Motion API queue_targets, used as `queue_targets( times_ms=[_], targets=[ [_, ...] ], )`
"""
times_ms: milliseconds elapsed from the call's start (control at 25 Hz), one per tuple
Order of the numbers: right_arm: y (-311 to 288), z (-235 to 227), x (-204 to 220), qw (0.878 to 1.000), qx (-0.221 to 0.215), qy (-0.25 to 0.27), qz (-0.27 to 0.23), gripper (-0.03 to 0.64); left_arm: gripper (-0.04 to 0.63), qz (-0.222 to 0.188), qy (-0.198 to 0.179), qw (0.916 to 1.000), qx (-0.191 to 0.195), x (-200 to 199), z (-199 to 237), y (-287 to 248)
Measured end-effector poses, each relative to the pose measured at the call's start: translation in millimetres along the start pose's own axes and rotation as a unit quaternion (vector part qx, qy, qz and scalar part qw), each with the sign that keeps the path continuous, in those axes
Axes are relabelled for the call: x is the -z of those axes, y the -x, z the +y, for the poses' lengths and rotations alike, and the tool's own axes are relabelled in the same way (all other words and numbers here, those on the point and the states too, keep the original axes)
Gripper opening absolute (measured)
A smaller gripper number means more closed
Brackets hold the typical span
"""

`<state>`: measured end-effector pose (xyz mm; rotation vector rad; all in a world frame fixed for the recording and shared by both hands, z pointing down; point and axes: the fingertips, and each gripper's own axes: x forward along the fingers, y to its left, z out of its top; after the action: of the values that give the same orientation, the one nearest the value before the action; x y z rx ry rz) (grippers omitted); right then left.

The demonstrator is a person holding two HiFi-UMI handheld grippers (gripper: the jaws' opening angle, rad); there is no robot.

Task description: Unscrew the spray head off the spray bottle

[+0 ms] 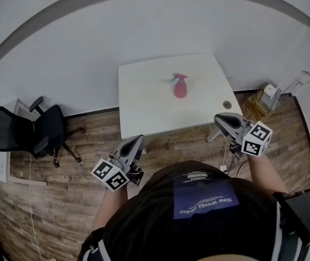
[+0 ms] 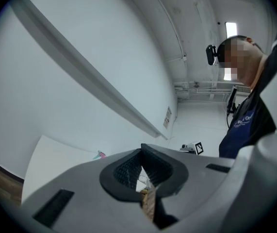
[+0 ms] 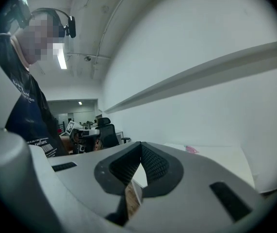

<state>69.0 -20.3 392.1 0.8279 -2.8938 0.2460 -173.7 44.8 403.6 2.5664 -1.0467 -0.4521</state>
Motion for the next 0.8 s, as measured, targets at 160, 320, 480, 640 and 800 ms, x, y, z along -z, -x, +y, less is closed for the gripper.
queue_targets(
  times_ms=[160,320,480,640,800],
  targets=[
    [-13.5,-22.7,-2.2,1.000,-0.007,-0.004,0.004,-0.006,-0.005,-0.001,0.003,0.9999,-0.012,-2.8,17.0,-11.2],
    [-27.5,-49.5,2.1,1.000,-0.021,-0.015,0.001,-0.006,-0.005,0.005,0.005,0.9997,-0.024,0.8,32.1,-33.3],
    [-39.7,-95.0,7.0,0.998,-0.050,-0.024,0.002,-0.006,-0.004,0.011,-0.006,0.9992,-0.039,5.4,39.4,-75.5],
    [-52.1,-150.9,-0.1,0.996,-0.084,-0.020,0.007,-0.006,-0.005,-0.001,-0.010,0.9974,-0.071,5.4,52.1,-123.1],
    [-67.4,-196.5,-13.3,0.992,-0.128,-0.013,0.011,-0.006,-0.005,-0.011,-0.005,0.9958,-0.091,6.4,60.9,-172.3]
  ],
)
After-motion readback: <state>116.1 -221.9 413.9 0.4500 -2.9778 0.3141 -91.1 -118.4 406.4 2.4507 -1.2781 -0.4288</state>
